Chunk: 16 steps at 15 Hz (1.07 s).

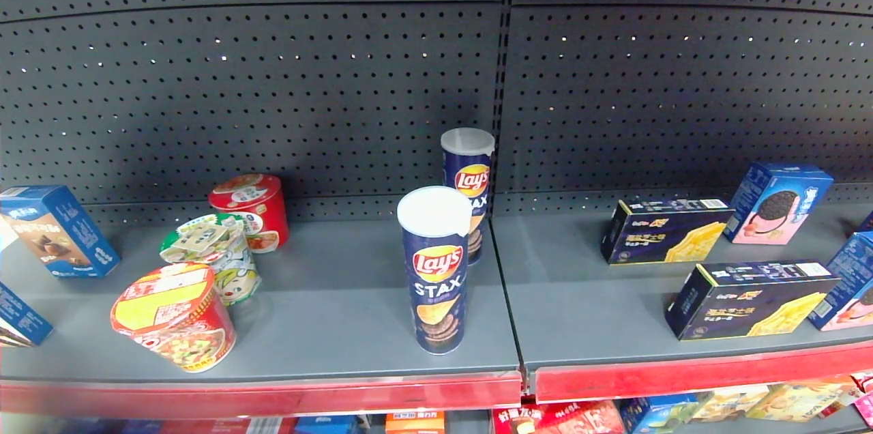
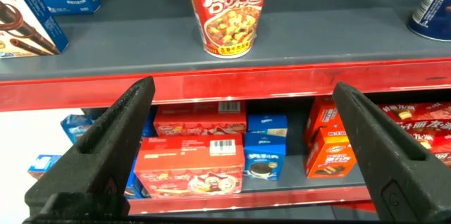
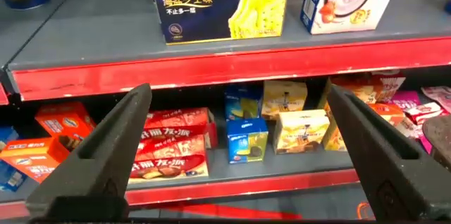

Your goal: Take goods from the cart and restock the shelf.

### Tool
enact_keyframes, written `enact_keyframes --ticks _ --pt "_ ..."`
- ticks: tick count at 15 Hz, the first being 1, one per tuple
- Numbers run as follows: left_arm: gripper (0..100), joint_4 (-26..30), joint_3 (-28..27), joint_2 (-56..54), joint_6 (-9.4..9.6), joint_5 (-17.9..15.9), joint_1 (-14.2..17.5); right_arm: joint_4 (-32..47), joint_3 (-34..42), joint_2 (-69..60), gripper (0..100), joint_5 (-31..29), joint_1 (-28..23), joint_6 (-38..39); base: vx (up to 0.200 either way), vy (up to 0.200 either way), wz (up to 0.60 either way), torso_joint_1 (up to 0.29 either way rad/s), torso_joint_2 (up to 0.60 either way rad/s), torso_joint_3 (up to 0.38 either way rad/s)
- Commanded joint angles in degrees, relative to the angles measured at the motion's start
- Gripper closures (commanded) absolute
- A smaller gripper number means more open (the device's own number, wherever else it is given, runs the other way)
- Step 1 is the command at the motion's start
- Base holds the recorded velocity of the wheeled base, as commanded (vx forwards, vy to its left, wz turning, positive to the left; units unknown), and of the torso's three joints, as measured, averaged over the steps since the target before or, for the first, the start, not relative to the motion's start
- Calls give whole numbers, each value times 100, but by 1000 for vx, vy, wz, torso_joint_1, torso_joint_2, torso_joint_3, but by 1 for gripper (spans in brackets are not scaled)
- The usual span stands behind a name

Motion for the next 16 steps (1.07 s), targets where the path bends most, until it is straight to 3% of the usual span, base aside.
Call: enact_keyframes --ticks 1,8,10,12,13,14,15,16 --pt "0 -1 1 9 -5 1 2 1 5 2 0 0 2 -2 0 0 0 0 0 0" --pt "0 -1 1 9 -5 1 2 1 5 2 0 0 2 -2 0 0 0 0 0 0" --pt "0 -18 1 0 312 -113 2 1 5 2 0 0 2 -2 0 0 0 0 0 0" --pt "0 -18 -8 9 356 -236 2 1 5 2 0 0 2 -2 0 0 0 0 0 0" --pt "0 -115 -228 88 364 -623 -33 1 5 2 0 0 2 -2 0 0 0 0 0 0" --pt "0 -282 -1388 1354 285 -1766 -121 1 5 2 0 9 2 -20 0 0 0 0 0 0" --pt "0 -493 -1607 2215 320 -1871 -7 1 5 2 0 9 2 -20 0 0 0 0 0 0" --pt "0 -792 -1581 2364 417 -2047 -77 1 5 2 0 18 2 -20 0 0 0 0 0 0"
